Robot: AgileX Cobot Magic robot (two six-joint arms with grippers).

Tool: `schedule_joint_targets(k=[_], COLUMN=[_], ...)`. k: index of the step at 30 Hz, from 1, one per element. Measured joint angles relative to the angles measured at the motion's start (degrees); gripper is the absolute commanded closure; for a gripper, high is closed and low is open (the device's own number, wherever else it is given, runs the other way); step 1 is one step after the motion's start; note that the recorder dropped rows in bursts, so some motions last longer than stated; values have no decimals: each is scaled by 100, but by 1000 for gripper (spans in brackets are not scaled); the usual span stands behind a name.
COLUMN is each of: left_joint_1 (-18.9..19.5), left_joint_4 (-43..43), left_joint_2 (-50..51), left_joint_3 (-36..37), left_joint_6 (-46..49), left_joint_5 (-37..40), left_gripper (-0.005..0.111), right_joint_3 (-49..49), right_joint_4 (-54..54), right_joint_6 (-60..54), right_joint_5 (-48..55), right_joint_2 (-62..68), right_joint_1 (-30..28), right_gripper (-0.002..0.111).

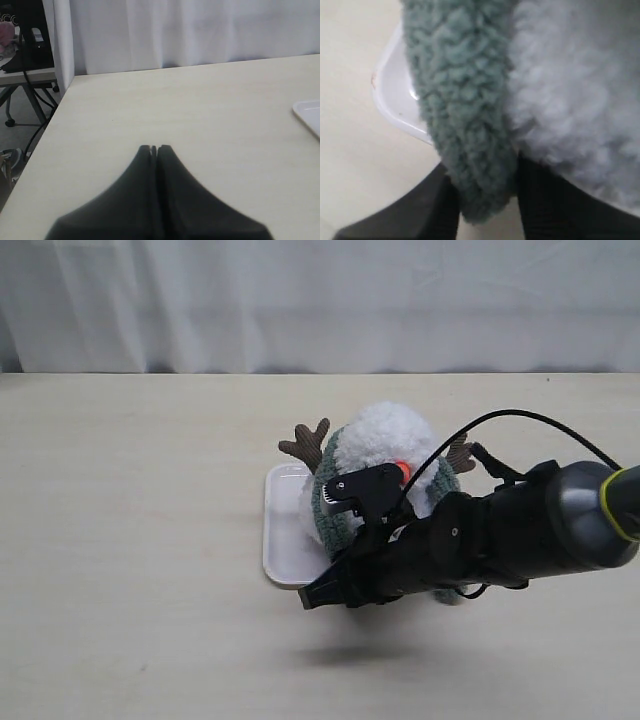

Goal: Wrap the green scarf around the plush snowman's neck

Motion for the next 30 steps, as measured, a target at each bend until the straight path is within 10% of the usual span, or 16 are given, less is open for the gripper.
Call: schedule_joint_targets(k=[22, 30], left_joint_1=[0, 0], left_joint_4=[0, 0], left_joint_2=[0, 0], left_joint_3=[0, 0], left_joint_6=[0, 0], left_joint_5=[0, 0], left_gripper=[107, 107], right_joint_3=[0, 0], right_joint_4=[-208, -2599], right_joint_6=[-757, 275], right_joint_5=[1477, 2196], right_joint_2=[-1297, -1410], right_joint_1=[0, 0], right_gripper=[104, 104])
